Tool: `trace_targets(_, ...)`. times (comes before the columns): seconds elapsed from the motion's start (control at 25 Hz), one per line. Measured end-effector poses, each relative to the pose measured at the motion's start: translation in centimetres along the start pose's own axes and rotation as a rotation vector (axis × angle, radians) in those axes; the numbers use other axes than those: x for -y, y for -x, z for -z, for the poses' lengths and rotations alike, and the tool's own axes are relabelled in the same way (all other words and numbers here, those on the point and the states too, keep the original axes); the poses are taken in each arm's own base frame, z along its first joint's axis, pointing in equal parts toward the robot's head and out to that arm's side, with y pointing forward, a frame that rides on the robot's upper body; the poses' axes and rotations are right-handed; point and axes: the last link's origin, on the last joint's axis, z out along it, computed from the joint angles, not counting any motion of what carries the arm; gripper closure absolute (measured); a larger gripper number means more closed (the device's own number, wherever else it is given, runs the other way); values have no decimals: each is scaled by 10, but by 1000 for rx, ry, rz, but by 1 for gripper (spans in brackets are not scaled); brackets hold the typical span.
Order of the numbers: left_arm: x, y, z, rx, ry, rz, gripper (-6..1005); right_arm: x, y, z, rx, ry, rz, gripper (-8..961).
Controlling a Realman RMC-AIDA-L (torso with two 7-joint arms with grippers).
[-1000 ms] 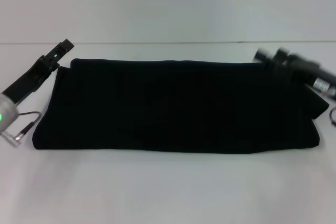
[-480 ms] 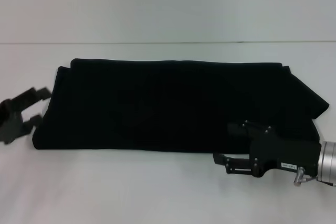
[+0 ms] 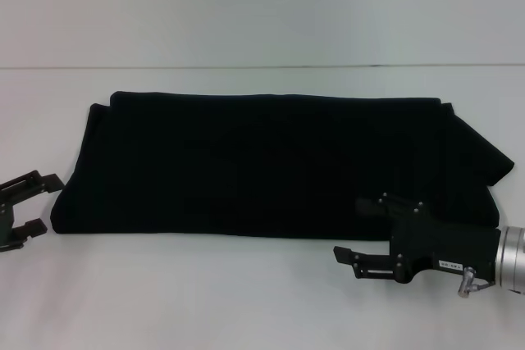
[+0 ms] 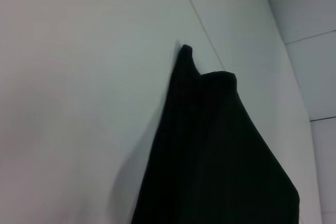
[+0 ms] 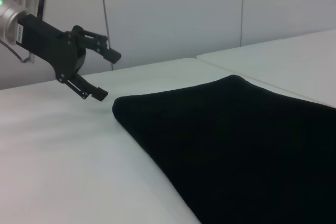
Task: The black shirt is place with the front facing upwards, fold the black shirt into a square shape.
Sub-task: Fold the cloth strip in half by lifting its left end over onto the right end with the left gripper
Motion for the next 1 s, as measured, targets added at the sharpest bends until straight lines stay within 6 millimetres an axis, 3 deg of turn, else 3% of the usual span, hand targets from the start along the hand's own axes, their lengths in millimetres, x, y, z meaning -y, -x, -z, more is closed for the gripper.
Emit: trace_targets(1.0,14,4,-24,1,-61,109,64,-2,-2,0,6,-6,-10,27)
